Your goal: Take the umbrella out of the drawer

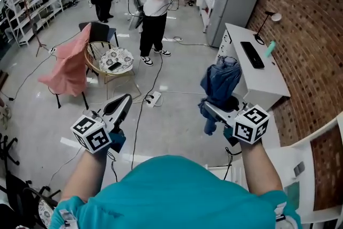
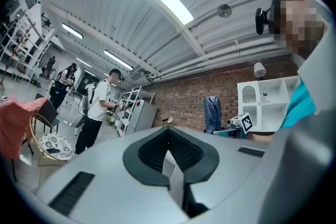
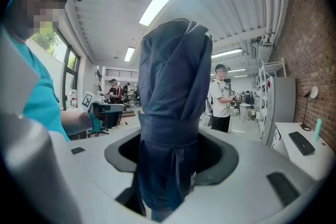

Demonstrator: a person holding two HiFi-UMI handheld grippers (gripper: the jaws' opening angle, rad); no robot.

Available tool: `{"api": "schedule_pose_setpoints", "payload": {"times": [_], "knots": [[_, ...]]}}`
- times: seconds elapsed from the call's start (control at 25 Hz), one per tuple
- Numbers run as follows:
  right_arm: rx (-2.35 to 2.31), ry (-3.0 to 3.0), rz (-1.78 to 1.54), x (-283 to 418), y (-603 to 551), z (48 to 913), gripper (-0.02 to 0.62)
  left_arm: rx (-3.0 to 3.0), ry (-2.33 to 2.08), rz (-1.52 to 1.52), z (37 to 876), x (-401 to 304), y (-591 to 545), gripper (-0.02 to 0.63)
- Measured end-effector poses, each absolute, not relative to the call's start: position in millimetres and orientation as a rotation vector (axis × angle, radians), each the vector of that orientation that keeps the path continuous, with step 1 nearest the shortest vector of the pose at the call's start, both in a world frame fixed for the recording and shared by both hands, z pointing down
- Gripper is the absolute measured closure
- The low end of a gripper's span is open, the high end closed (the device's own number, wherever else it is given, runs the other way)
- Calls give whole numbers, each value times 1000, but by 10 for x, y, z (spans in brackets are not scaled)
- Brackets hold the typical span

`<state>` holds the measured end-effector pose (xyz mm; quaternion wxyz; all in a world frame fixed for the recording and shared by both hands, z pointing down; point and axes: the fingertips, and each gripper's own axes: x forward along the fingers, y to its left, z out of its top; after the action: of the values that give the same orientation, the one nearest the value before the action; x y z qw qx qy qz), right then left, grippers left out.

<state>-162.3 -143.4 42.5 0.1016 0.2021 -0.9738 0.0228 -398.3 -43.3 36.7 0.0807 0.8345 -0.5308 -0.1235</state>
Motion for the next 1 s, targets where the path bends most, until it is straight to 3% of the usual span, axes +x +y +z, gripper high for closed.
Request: {"api": "schedule_pose_setpoints", "payload": {"times": [1.0], "knots": [[618,-3099,221,-1384,-1320,-126,331,2555,-1512,-392,203,-3716,-460,594]]}}
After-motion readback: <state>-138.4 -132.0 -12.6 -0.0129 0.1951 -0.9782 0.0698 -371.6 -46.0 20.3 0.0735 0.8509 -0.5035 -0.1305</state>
